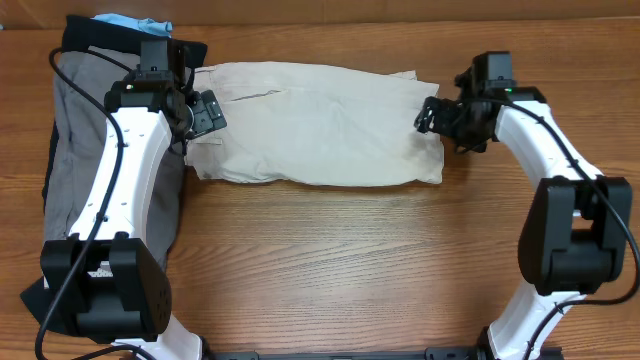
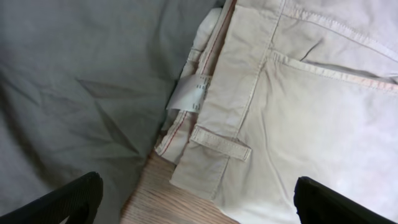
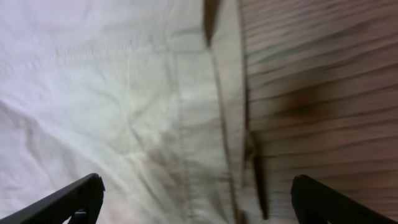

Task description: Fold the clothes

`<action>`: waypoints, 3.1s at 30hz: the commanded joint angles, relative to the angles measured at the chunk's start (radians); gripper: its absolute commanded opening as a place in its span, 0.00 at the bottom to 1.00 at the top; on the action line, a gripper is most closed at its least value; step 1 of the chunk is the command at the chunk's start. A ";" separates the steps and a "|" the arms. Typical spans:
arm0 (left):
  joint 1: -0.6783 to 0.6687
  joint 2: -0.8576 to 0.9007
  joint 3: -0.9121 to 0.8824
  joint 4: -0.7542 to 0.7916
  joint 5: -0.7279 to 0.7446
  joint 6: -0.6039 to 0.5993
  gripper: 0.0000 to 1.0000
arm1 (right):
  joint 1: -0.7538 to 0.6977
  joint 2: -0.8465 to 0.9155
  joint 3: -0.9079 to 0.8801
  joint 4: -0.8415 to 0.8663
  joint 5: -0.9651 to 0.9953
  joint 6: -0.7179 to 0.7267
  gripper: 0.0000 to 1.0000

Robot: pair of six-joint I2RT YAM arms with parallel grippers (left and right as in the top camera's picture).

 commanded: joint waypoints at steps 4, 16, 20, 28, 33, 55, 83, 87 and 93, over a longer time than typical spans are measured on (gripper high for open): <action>-0.002 -0.018 0.020 0.000 0.019 0.029 1.00 | 0.038 0.051 -0.042 0.007 -0.030 -0.002 0.90; -0.002 -0.015 0.016 -0.008 0.019 0.030 1.00 | 0.039 0.087 -0.047 -0.019 0.162 0.103 0.07; -0.002 -0.015 0.011 -0.021 0.024 0.029 1.00 | 0.003 0.086 -0.047 -0.058 0.161 0.103 0.04; -0.002 -0.015 0.011 -0.035 0.050 0.030 1.00 | -0.154 0.058 -0.024 -0.201 0.162 0.086 0.04; -0.002 -0.015 0.011 -0.034 0.079 0.030 1.00 | -0.250 0.026 0.028 -0.281 0.123 0.051 0.04; -0.016 0.109 -0.060 0.185 0.387 0.475 1.00 | -0.224 -0.187 0.153 -0.381 0.029 -0.064 0.99; -0.117 0.393 -0.060 0.303 0.475 0.424 0.95 | -0.173 -0.187 0.153 -0.421 0.029 -0.063 1.00; -0.124 0.393 -0.060 0.302 0.494 0.402 0.48 | -0.173 -0.187 0.153 -0.425 0.028 -0.063 1.00; -0.105 0.384 -0.039 0.225 0.486 0.237 0.04 | -0.172 -0.187 0.145 -0.407 -0.051 -0.064 0.95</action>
